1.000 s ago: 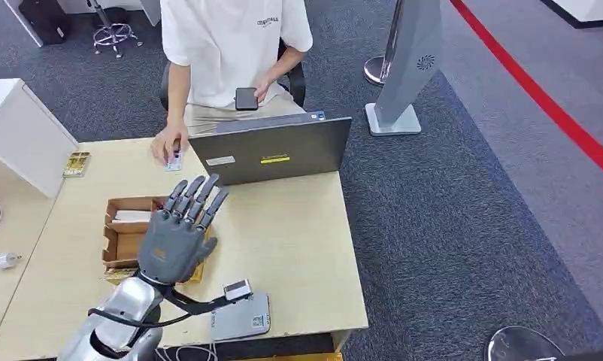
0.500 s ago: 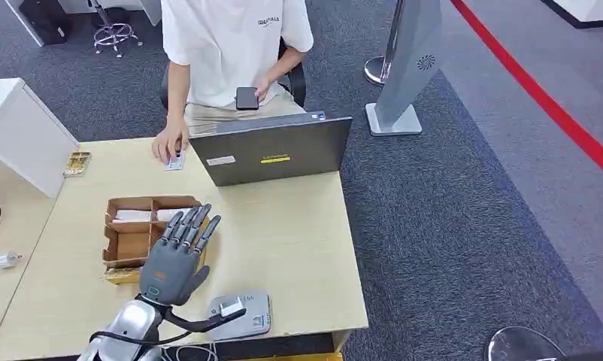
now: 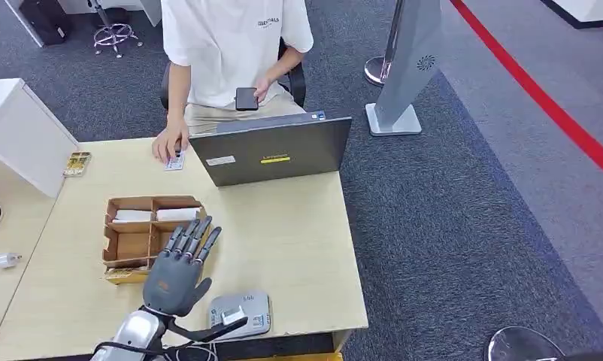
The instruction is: Pass the card to the sensor for recognition and then transmit it.
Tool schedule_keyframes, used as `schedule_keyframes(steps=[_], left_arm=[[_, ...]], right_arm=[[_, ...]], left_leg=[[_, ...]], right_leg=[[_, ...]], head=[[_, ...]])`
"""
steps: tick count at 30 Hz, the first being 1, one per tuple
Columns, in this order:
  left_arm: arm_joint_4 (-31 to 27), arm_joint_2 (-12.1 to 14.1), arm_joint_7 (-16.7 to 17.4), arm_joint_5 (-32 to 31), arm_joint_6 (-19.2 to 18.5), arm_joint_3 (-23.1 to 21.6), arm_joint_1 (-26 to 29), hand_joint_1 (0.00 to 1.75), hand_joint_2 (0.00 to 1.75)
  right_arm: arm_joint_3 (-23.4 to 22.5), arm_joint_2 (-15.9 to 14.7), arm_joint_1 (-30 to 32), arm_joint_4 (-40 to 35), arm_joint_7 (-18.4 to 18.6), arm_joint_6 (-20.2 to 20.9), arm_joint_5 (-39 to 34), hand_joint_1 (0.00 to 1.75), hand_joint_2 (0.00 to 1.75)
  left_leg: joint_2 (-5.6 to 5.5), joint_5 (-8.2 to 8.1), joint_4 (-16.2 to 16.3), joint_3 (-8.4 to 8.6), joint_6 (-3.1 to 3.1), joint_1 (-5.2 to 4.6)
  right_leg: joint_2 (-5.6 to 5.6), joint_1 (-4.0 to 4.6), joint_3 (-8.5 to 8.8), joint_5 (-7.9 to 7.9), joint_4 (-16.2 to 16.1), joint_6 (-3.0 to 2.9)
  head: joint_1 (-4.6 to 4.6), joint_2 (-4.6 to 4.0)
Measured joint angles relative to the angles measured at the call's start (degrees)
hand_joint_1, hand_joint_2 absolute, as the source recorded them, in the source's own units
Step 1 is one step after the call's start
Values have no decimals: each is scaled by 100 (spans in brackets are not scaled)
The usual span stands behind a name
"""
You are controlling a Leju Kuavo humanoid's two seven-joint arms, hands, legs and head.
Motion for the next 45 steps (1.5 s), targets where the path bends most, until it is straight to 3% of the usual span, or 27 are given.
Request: schedule_keyframes(steps=[22,45], left_arm=[[0,-20,-15,13,-4,87,154,0,175],[-164,92,-50,118,0,796,543,0,175]], right_arm=[[74,0,5,17,20,-2,-15,0,175],[212,0,15,48,11,-79,-118,0,175]], left_leg=[[0,0,0,0,0,0],[-1,0,-1,0,0,0]], right_leg=[[-2,0,0,0,0,0],[-2,0,0,0,0,0]], head=[[0,0],[0,0]])
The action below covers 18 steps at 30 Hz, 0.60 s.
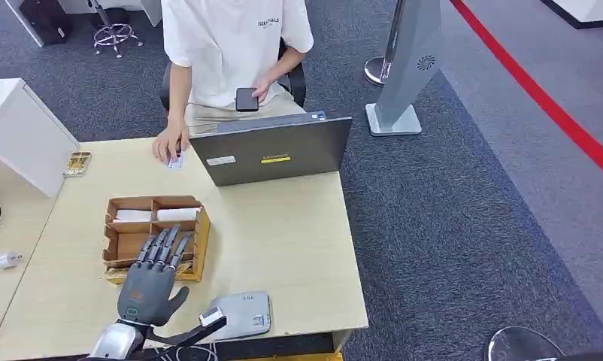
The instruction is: Pass the card to the sensor for recognition and then transmit it.
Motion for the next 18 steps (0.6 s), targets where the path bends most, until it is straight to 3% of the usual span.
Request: schedule_keyframes(steps=[18], left_arm=[[0,-2,0,-2,68,127,-8,0,175]], right_arm=[[40,0,-1,9,28,-18,-17,0,175]], left_leg=[[0,0,0,0,0,0]], right_leg=[[0,0,0,0,0,0]], head=[[0,0]])
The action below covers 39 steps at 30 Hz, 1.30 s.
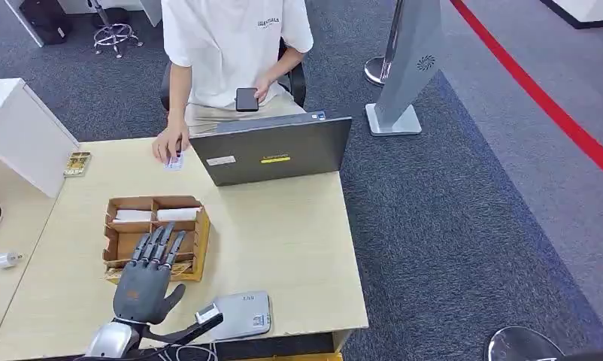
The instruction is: Pass the card to the sensor for recognition and then transmit it.
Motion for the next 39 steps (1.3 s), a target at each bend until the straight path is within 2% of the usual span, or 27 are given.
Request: schedule_keyframes(steps=[13,23,39], left_arm=[[0,0,28,-13,-2,11,-6,0,175],[-4,-46,312,-308,118,177,-10,0,175],[-2,-105,321,-310,94,339,-22,0,175]], right_arm=[[76,0,0,0,11,2,-17,0,175],[125,0,-1,0,37,-4,-57,0,175],[133,0,-2,0,37,-4,-83,0,175]], left_leg=[[0,0,0,0,0,0],[0,0,0,0,0,0],[0,0,0,0,0,0]], right_leg=[[0,0,0,0,0,0],[0,0,0,0,0,0],[0,0,0,0,0,0]], head=[[0,0],[0,0],[0,0]])
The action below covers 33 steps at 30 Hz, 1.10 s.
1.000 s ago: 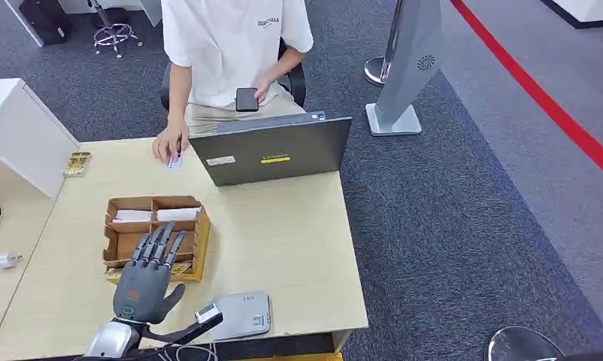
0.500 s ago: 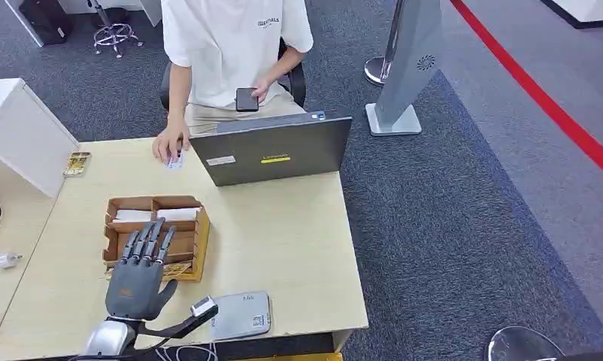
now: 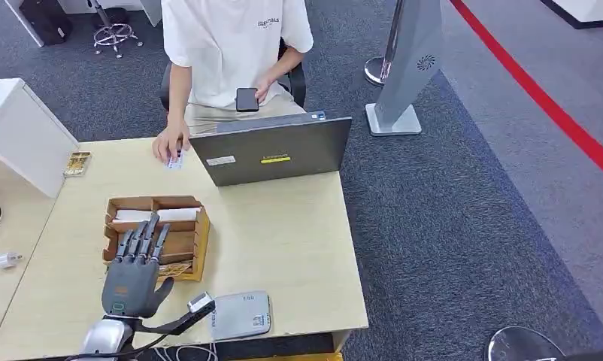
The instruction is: Pass the card to the sensor for recognition and then transmit it.
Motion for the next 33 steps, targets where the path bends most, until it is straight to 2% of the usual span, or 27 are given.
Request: schedule_keyframes(steps=[29,30,33], left_arm=[[247,-87,6,20,-37,85,-73,0,175],[247,-87,4,20,-37,85,-73,175,175],[249,-87,4,33,-42,85,-73,175,175]], right_arm=[[101,0,-24,0,0,0,0,0,175],[101,0,-24,0,0,0,0,0,175],[103,0,-26,0,0,4,2,0,175]], left_leg=[[0,0,0,0,0,0],[0,0,0,0,0,0],[0,0,0,0,0,0]], right_leg=[[0,0,0,0,0,0],[0,0,0,0,0,0],[0,0,0,0,0,0]], head=[[0,0],[0,0],[0,0]])
